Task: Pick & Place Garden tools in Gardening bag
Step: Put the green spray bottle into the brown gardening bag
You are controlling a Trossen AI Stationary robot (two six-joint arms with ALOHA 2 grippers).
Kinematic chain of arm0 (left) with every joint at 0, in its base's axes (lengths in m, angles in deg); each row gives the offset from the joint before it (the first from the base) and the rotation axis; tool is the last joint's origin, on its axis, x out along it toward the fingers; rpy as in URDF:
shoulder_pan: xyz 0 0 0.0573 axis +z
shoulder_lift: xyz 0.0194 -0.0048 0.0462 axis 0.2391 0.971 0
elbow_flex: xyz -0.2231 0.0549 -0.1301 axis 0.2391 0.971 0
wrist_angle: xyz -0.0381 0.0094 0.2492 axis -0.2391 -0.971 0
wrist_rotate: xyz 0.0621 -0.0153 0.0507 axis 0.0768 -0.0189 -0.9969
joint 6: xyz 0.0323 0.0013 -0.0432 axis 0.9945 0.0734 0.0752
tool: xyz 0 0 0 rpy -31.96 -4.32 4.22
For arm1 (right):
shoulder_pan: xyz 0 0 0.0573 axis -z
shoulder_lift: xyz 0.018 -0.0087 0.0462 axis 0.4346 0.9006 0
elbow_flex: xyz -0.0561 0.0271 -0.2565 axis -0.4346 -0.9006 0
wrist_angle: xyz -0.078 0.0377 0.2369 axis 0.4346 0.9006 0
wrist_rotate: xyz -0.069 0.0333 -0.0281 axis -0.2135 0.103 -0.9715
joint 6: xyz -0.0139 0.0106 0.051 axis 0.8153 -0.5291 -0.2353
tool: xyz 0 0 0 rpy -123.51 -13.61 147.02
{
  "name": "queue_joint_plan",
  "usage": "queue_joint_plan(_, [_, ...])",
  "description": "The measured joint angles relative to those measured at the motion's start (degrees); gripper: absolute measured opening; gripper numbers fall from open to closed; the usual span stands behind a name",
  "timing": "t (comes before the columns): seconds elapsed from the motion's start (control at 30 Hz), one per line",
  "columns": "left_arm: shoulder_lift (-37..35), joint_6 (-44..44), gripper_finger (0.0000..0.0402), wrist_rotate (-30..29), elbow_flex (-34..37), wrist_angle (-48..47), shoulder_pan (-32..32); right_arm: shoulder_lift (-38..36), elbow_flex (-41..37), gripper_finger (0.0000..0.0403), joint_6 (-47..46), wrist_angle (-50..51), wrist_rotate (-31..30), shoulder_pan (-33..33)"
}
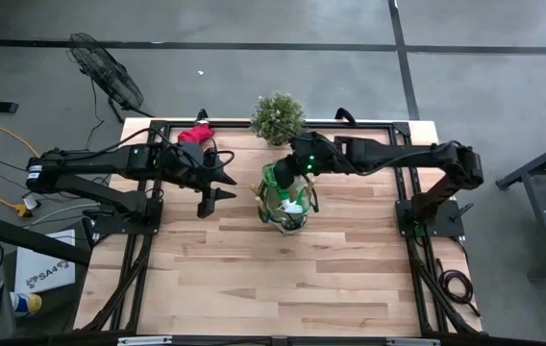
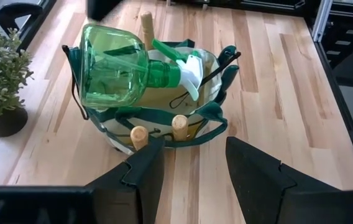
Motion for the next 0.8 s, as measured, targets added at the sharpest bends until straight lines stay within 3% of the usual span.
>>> queue_joint_plan(0.17, [0.0, -0.6, 0.0167, 0.0, 0.0, 0.0, 0.0, 3.1, 0.0, 0.0004, -2.0, 1.3, 2.5, 0.0])
queue_joint_plan(0.8, [0.0, -1.9, 0.0167, -0.1, 0.0, 0.0, 0.0, 4.2, 0.0, 0.0004, -6.0, 5.6, 7.1, 0.2])
